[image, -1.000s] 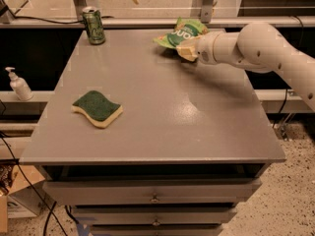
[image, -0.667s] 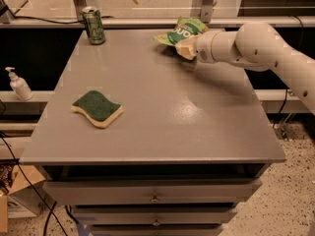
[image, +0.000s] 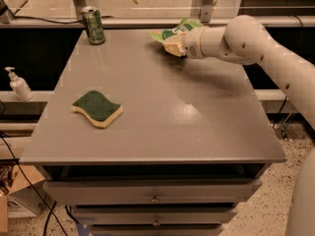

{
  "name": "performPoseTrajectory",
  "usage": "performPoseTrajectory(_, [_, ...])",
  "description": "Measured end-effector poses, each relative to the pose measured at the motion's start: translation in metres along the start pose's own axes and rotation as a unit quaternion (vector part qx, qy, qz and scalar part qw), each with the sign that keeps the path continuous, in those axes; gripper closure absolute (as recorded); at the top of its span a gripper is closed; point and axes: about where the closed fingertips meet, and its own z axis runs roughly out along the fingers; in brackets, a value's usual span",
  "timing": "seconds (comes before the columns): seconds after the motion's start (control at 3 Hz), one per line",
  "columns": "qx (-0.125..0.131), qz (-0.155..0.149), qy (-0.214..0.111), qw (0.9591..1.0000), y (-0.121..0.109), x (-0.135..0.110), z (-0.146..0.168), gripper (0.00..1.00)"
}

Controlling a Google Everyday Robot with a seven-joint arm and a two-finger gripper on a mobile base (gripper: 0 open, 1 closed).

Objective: Move green rice chip bag near green can

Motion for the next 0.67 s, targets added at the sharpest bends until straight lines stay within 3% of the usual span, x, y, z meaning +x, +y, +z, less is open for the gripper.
performPoseTrajectory(0.33, [-0.053,-0.029,-0.024,0.9979,0.028,-0.034,0.029,1.0])
performPoseTrajectory(0.67, [-0.114,-0.056,-0.053,0.9905,0.063,-0.068,0.057,1.0])
